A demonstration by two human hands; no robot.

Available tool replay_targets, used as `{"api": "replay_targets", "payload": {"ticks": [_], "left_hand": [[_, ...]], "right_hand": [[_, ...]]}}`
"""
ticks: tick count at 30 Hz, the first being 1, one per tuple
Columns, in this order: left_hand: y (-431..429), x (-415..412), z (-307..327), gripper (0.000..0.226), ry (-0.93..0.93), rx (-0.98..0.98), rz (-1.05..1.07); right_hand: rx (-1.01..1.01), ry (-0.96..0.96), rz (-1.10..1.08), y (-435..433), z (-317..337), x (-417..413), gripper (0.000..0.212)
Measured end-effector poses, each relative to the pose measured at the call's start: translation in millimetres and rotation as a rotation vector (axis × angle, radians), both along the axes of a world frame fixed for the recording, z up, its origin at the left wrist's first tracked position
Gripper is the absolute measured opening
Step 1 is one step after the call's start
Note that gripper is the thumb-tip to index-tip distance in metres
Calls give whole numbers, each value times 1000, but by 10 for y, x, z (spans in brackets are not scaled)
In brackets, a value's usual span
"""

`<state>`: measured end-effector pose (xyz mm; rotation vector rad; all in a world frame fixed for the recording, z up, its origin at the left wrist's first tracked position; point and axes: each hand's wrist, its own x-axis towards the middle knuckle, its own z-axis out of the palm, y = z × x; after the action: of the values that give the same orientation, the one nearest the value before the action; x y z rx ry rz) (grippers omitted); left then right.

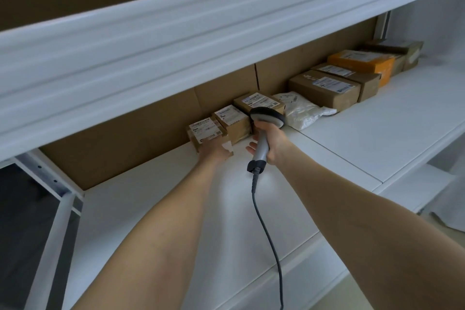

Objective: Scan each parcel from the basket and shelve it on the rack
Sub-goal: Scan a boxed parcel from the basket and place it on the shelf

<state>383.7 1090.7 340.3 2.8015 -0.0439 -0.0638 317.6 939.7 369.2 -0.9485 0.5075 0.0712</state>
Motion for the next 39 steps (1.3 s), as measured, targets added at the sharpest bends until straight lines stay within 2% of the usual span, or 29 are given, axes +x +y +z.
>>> {"api": "replay_targets", "payload": {"ticks": [4, 8, 11, 13, 15, 17, 21, 24, 30, 35, 39], "left_hand": [[-19, 102, -27, 60, 41, 58, -20], [-39, 151, -36, 63, 68, 3, -52], [-118, 140, 5, 56, 37, -71, -39], [-243, 100, 70, 43, -52, -56, -62], [-418, 51, 151, 32, -123, -9, -97], [-647, -16, 231, 29, -166, -5, -147], [-1240, -226, 312, 36, -119, -183, -216], [-1798, -490, 324, 35, -99, -239, -271], [-2997, -1298, 253, 35, -30, -315, -422], [-3897, -2181, 117, 36, 38, -295, -608], [-4553, -2920, 35, 38, 41, -256, -716]], "right_hand": [[-2, 1, -7, -22, 6, 18, 51], [-5, 0, -10, -34, 9, 21, 52], [1, -7, -6, -75, 37, -22, 51], [20, -12, -16, -140, 70, -75, 50], [51, -14, -38, -244, 124, -163, 44], [75, -24, -63, -404, 185, -290, 34], [96, -44, -115, -886, 248, -634, 17], [45, -30, -212, -1347, 222, -977, 23], [67, 0, -455, -2315, 66, -1991, 14], [109, 37, -684, -3043, -135, -2961, 26], [218, 43, -800, -3540, -301, -3744, 22]]}}
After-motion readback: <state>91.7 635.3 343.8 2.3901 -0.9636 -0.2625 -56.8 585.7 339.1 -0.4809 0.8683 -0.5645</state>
